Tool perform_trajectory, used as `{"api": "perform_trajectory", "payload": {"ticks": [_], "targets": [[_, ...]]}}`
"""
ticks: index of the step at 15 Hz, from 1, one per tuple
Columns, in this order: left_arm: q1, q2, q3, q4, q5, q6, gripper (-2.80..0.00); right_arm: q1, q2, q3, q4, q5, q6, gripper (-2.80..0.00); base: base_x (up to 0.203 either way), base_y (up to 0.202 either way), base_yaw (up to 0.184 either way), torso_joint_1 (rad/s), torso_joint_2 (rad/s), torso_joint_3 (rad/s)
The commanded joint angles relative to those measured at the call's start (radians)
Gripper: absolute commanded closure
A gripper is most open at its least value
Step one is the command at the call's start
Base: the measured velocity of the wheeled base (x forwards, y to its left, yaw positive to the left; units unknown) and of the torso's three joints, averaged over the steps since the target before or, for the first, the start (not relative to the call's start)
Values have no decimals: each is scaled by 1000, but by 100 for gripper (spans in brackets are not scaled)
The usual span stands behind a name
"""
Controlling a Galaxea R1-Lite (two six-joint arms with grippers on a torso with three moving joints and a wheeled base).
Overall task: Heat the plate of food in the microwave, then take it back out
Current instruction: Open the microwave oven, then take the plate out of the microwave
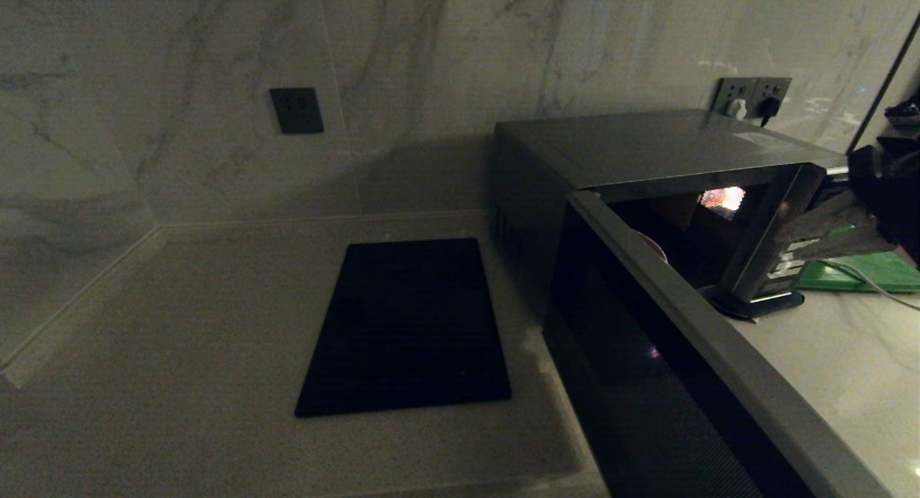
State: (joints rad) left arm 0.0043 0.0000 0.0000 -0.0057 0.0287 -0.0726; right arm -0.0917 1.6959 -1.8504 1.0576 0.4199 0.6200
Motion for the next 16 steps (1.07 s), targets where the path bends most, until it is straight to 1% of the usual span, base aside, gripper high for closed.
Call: {"api": "perform_trajectory", "payload": {"ticks": [1,2,5,7,8,12,13,15,16], "targets": [[0,2,0,0,0,0,0,-2,86,18,-132,7,78,-280,0,0,0,0,0,0],[0,2,0,0,0,-1,0,-2,99,26,-180,7,97,-280,0,0,0,0,0,0],[0,2,0,0,0,-1,0,-2,141,24,-302,-2,244,-280,0,0,0,0,0,0],[0,2,0,0,0,0,0,0,172,9,-313,-13,260,-280,0,0,0,0,0,0],[0,2,0,0,0,-1,0,-1,164,5,-307,-43,265,-280,0,0,0,0,0,0],[0,2,0,0,0,-1,0,3,120,71,-196,-108,274,-280,0,0,0,0,0,0],[0,2,0,0,0,-1,0,8,114,103,-180,-155,271,-280,0,0,0,0,0,0],[0,2,0,0,0,-1,0,43,113,158,-171,-291,274,-280,0,0,0,0,0,0],[0,2,0,0,1,0,0,65,120,163,-173,-336,317,-280,0,0,0,0,0,0]]}}
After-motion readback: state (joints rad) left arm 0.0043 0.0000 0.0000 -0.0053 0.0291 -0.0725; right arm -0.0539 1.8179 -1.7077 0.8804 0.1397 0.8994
